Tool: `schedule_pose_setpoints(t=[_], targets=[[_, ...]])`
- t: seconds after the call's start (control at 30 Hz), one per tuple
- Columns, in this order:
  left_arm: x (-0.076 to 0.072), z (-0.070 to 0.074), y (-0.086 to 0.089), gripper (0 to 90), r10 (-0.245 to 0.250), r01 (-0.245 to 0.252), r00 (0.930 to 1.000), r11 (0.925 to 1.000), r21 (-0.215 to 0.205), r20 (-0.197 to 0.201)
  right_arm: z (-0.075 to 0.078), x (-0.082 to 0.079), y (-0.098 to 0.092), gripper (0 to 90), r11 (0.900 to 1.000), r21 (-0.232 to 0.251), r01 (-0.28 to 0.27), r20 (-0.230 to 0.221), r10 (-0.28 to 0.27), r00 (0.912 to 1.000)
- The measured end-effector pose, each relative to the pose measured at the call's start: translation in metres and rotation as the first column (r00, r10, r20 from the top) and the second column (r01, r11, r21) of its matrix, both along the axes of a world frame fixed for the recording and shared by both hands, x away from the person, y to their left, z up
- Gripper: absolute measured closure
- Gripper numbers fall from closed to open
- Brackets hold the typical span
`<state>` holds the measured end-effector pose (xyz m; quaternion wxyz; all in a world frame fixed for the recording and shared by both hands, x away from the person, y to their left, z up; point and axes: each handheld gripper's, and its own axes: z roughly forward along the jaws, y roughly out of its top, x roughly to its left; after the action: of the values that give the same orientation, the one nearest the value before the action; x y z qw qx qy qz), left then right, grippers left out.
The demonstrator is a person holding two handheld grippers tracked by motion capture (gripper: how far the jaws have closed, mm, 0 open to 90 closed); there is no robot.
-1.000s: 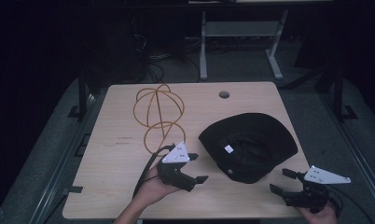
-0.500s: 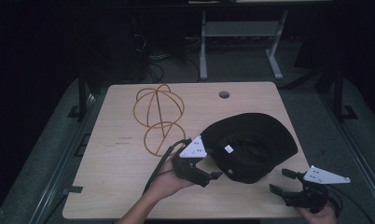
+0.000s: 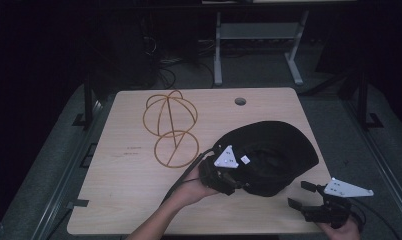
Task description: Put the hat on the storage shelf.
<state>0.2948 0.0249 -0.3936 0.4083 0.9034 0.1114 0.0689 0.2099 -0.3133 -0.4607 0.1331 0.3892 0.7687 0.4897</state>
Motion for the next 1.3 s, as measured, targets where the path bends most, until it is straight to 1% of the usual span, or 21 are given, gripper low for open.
schedule_pose_setpoints(t=[0.03,0.17,0.2,0.23,0.33,0.37,0.4,0.43,0.5,0.63,0.67,0.7,0.73,0.77,0.93,1.0,1.13,1.17,1.23,1.27,1.3], targets=[[0.000,-0.001,0.001,43.6,-0.002,0.002,1.0000,0.9999,-0.014,-0.006,0.000,0.000,0.000,16.7,1.000,0.000,0.000,0.000,0.000,1.0000],[-0.001,-0.004,0.006,57.5,0.007,-0.007,1.0000,0.9981,-0.062,0.003,0.000,0.000,0.001,16.7,1.000,0.001,-0.001,0.004,0.001,1.0000],[-0.001,-0.005,0.007,61.3,0.010,-0.010,0.9999,0.9970,-0.077,-0.003,0.000,0.000,0.002,16.7,1.000,0.001,-0.002,0.004,0.002,1.0000],[-0.001,-0.005,0.009,64.2,0.018,-0.019,0.9998,0.9964,-0.083,-0.013,0.001,0.000,0.002,16.7,1.000,-0.001,-0.001,0.002,0.001,1.0000],[0.000,-0.008,0.015,70.0,0.028,-0.032,0.9987,0.9938,-0.107,-0.043,0.001,0.000,0.004,16.6,1.000,-0.004,-0.001,0.006,0.001,1.0000],[0.000,-0.009,0.016,71.9,0.033,-0.037,0.9985,0.9930,-0.112,-0.045,0.001,0.000,0.005,16.6,1.000,-0.007,0.002,0.011,-0.002,0.9999],[0.000,-0.010,0.018,73.2,0.037,-0.044,0.9977,0.9912,-0.125,-0.057,0.002,0.000,0.005,16.6,1.000,-0.007,0.005,0.012,-0.005,0.9999],[0.000,-0.010,0.019,74.7,0.037,-0.046,0.9969,0.9900,-0.133,-0.069,0.002,0.000,0.006,16.6,1.000,-0.005,0.007,0.016,-0.007,0.9998],[-0.001,-0.012,0.020,77.4,0.039,-0.050,0.9960,0.9882,-0.145,-0.081,0.003,0.001,0.010,16.6,1.000,0.000,0.009,0.025,-0.009,0.9996],[-0.003,-0.012,0.020,81.8,0.029,-0.050,0.9930,0.9815,-0.185,-0.115,0.007,0.002,0.017,16.4,1.000,0.014,0.004,0.043,-0.005,0.9991],[-0.003,-0.012,0.020,82.7,0.029,-0.050,0.9930,0.9815,-0.185,-0.115,0.007,0.002,0.017,16.4,1.000,0.014,0.004,0.043,-0.005,0.9991],[-0.004,-0.011,0.020,83.5,0.023,-0.048,0.9923,0.9779,-0.204,-0.122,0.009,0.003,0.021,16.2,1.000,0.015,0.002,0.050,-0.002,0.9988],[-0.004,-0.010,0.020,83.8,0.024,-0.052,0.9906,0.9754,-0.214,-0.134,0.009,0.004,0.022,16.1,1.000,0.015,0.001,0.048,-0.002,0.9988],[-0.004,-0.009,0.021,84.2,0.019,-0.051,0.9898,0.9727,-0.227,-0.141,0.010,0.006,0.024,16.1,1.000,0.017,-0.003,0.058,0.002,0.9983],[-0.005,-0.006,0.023,85.5,0.003,-0.046,0.9863,0.9641,-0.261,-0.165,0.014,0.014,0.033,15.0,1.000,0.007,-0.004,0.062,0.004,0.9981],[-0.005,-0.006,0.024,85.6,-0.002,-0.045,0.9853,0.9618,-0.270,-0.171,0.015,0.018,0.035,14.9,1.000,0.005,-0.001,0.068,0.001,0.9977],[-0.005,-0.007,0.023,85.6,-0.007,-0.043,0.9840,0.9605,-0.275,-0.178,0.016,0.025,0.040,15.0,1.000,-0.004,-0.003,0.065,0.003,0.9979],[-0.004,-0.007,0.023,85.6,-0.009,-0.042,0.9836,0.9596,-0.278,-0.180,0.015,0.030,0.045,15.6,1.000,-0.012,0.006,0.066,-0.005,0.9978],[-0.005,-0.008,0.022,85.7,-0.013,-0.042,0.9824,0.9570,-0.287,-0.186,0.013,0.032,0.048,18.7,1.000,-0.023,0.015,0.066,-0.013,0.9977],[-0.005,-0.008,0.021,85.7,-0.014,-0.041,0.9824,0.9567,-0.288,-0.186,0.013,0.033,0.050,23.5,0.999,-0.031,0.016,0.067,-0.014,0.9977],[-0.005,-0.008,0.021,85.7,-0.015,-0.041,0.9821,0.9566,-0.288,-0.188,0.012,0.035,0.051,28.6,1.000,-0.030,0.010,0.071,-0.007,0.9975]])
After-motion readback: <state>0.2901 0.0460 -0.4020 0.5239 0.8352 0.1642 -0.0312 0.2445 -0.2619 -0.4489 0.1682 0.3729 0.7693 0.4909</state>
